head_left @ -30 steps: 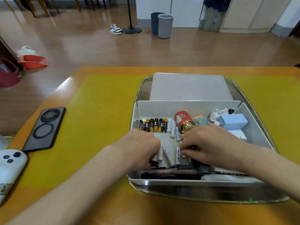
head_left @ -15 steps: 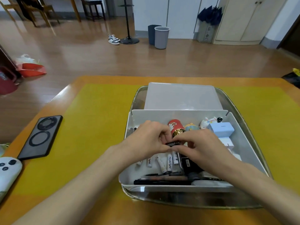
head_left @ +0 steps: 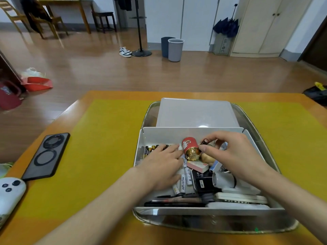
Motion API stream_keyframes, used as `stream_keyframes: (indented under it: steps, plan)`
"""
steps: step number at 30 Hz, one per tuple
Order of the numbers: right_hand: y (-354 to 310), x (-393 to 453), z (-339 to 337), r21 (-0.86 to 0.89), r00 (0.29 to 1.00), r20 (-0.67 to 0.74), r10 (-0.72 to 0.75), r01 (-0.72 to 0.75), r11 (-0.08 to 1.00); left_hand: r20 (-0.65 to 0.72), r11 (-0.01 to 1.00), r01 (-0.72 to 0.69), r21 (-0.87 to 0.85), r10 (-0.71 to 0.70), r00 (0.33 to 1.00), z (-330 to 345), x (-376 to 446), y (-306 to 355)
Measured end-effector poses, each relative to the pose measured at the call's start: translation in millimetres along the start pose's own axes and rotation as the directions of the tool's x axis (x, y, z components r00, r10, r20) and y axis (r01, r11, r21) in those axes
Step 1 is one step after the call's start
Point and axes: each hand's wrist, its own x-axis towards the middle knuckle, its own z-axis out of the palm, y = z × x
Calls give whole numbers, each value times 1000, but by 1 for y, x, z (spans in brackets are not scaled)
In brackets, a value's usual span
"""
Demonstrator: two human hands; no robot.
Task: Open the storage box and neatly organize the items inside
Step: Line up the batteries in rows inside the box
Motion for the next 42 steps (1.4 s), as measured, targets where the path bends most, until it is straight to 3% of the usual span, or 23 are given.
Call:
stream_keyframes:
  steps: [6,10,13,16,21,31,38,42]
  plan:
    - [-3,17,4,159,999,9,30,-31,987,1,994,-57,-96,58,998,-7,-16,4]
    - [-10,40,21,114,1000,24,3,-6,993,-6,988,-67,-136,67,998,-9,-25,8]
    - [-15,52,41,-92,998,49,-44,48,995,3,987,-68,-144,69,998,-11,-30,9]
    - [-15,58,61,-409,991,98,-94,126,904,2,994,-27,-106,28,1000,-19,-35,1]
    - [-9,57,77,-549,987,77,-140,159,820,-11,998,56,-42,-56,998,-32,-41,-18]
    - [-19,58,78,-400,994,49,-99,111,910,10,989,143,-43,-143,990,-42,-40,-36]
    - [-18,53,86,-569,986,105,-132,169,804,14,991,136,-13,-135,991,-38,-39,-39]
    - [-16,48,76,-530,969,116,-216,245,812,-14,987,148,-66,-149,989,-37,-35,-40]
